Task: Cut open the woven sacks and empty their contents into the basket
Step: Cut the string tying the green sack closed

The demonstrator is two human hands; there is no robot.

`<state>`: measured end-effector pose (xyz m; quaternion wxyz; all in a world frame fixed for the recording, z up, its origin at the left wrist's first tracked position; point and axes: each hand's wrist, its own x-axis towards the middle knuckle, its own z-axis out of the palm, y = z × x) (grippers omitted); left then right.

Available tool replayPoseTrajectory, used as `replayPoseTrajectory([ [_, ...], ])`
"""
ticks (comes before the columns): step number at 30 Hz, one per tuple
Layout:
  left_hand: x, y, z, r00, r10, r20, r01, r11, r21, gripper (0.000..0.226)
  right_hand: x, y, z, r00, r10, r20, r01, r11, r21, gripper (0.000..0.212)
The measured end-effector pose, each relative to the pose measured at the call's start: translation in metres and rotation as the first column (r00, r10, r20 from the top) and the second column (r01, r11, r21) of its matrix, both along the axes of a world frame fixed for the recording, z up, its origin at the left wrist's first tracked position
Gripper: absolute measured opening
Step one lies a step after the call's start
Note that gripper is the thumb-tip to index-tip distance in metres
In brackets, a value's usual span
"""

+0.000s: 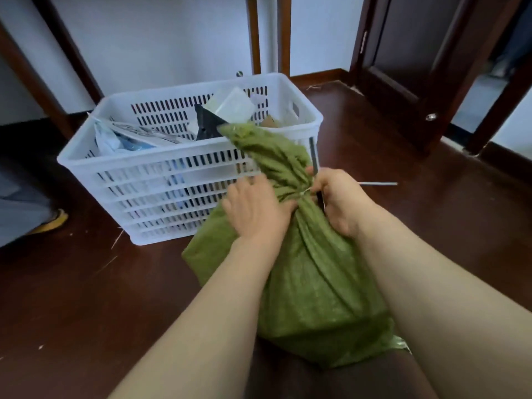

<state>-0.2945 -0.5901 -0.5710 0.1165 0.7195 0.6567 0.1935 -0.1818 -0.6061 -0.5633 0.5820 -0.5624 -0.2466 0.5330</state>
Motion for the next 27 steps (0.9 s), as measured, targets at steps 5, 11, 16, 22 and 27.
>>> replayPoseTrajectory([
  [5, 0.009, 0.001, -0.026, 0.948, -0.304, -0.093, 0.307, 0.952, 0.020, 0.070, 0.026, -0.005, 0.009, 0.985, -0.160, -0.059, 0.162, 0.986, 0.031, 0.038],
  [11, 0.011, 0.026, -0.014, 0.965, -0.236, 0.115, 0.259, 0.931, -0.258, 0.055, 0.021, 0.001, 0.009, 0.987, -0.123, -0.102, 0.140, 0.973, 0.185, 0.063],
  [16, 0.006, 0.031, -0.016, 0.891, -0.098, 0.444, 0.231, 0.939, -0.256, 0.034, 0.016, 0.009, 0.027, 0.997, -0.029, -0.065, 0.049, 0.944, 0.326, 0.092],
  [22, 0.017, 0.040, 0.012, 0.482, 0.183, 0.857, 0.108, 0.958, -0.266, 0.021, 0.003, 0.005, 0.014, 0.999, 0.003, 0.035, -0.011, 0.972, 0.233, 0.075],
  [27, 0.026, 0.028, 0.016, 0.435, 0.168, 0.885, 0.270, 0.913, -0.306, 0.027, 0.004, 0.007, 0.006, 1.000, -0.019, -0.006, 0.020, 0.976, 0.216, 0.080],
])
